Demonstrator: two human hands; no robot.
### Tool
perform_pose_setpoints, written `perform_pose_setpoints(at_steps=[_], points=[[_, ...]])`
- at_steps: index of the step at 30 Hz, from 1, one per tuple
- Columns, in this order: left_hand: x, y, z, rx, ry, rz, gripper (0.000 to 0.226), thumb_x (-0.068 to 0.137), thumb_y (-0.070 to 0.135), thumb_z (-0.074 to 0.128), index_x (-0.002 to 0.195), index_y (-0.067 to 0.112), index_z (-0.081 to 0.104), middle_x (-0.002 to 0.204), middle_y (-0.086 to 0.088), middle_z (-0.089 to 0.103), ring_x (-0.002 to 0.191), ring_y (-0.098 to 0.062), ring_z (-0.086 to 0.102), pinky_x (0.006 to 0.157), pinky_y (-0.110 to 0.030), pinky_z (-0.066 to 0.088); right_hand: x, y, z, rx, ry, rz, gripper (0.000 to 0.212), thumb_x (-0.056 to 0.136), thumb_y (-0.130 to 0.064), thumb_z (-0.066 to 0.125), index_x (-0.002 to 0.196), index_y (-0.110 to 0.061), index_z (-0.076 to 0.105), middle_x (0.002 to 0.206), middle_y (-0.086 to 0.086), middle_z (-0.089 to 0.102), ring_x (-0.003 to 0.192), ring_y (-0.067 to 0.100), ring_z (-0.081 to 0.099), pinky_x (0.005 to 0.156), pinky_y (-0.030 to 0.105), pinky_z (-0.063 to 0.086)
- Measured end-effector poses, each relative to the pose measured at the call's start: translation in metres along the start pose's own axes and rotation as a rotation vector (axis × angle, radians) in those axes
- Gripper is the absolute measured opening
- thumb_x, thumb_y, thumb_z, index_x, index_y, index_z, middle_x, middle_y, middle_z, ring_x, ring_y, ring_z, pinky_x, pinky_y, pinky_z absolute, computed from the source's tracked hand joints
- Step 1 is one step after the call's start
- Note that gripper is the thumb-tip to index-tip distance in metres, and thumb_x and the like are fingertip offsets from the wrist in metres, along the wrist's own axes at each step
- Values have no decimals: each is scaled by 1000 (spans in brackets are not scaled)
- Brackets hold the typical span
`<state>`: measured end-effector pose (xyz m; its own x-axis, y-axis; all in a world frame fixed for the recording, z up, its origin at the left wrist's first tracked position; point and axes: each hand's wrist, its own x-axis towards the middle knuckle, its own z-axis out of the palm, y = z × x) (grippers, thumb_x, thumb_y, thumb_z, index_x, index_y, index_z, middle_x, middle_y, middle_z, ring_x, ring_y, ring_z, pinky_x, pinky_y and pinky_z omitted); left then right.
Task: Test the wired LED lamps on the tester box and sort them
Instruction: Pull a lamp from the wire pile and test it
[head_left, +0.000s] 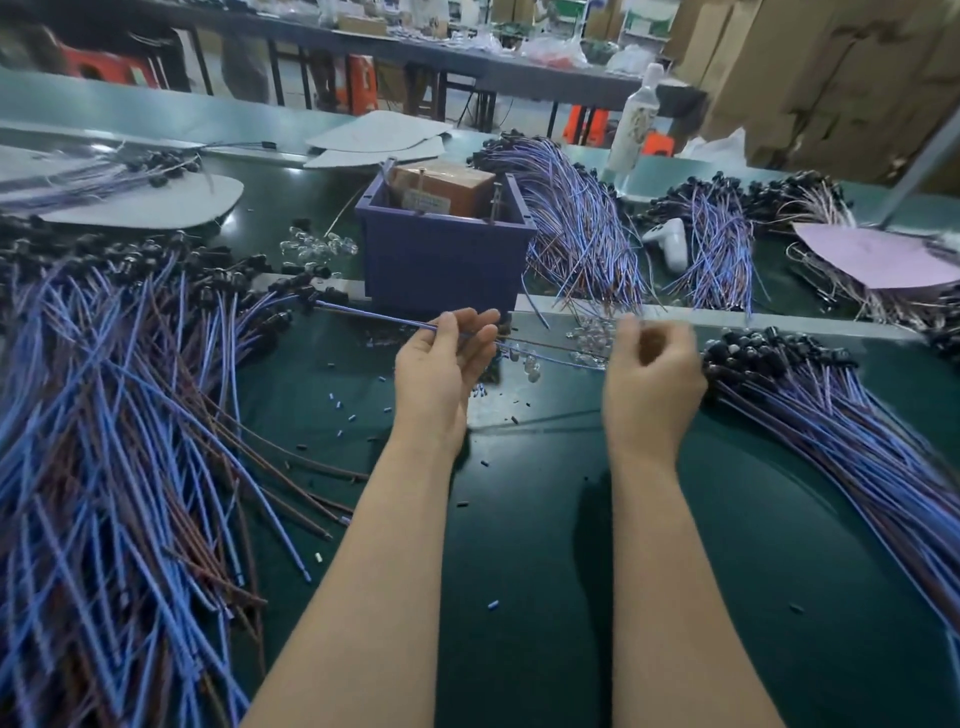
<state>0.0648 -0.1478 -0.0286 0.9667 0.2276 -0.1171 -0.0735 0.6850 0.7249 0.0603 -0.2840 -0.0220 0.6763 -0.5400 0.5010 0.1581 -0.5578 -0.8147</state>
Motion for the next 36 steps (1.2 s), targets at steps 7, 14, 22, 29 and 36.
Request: perform_pose_setpoints(at_steps=[7, 14, 22, 29, 36], points=[[1, -3, 0, 46, 38, -45, 30, 103, 24, 37, 89, 11, 60, 78, 2, 72, 48, -1, 52, 49, -12, 46, -22, -11, 24, -179, -761, -141, 28, 97, -31, 48, 104, -10, 65, 84, 4, 65, 84, 21, 57, 76, 30, 41], [10, 10, -18, -53, 276, 139, 30, 104, 24, 34, 87, 10, 54, 79, -4, 71, 39, -2, 39, 42, -12, 36, -5, 6, 5, -199, -805, -100, 30, 96, -27, 50, 69, -18, 62, 53, -7, 45, 48, 2, 45, 50, 9, 34], [13, 13, -21, 45, 399, 220, 14, 101, 13, 40, 101, 12, 55, 85, 2, 65, 56, -1, 57, 55, -15, 50, 0, 9, 4, -175, -563, -31, 24, 96, -23, 49, 87, -16, 70, 57, -10, 49, 61, 16, 50, 55, 25, 30], [-4, -8, 1, 512, -153, 59, 17, 98, 20, 49, 89, 15, 62, 83, 3, 68, 48, 2, 48, 52, -15, 46, -13, -6, 10, 124, -833, 34, 17, 96, -17, 50, 84, -20, 62, 63, -1, 62, 55, 4, 59, 64, 21, 46], [-7, -8, 1, 509, -95, 124, 15, 98, 5, 47, 97, 1, 61, 75, -4, 64, 42, 3, 52, 48, -12, 48, -26, -6, 25, 27, -732, -13, 20, 94, -20, 53, 77, -24, 63, 68, -9, 62, 70, 11, 57, 61, 12, 40]])
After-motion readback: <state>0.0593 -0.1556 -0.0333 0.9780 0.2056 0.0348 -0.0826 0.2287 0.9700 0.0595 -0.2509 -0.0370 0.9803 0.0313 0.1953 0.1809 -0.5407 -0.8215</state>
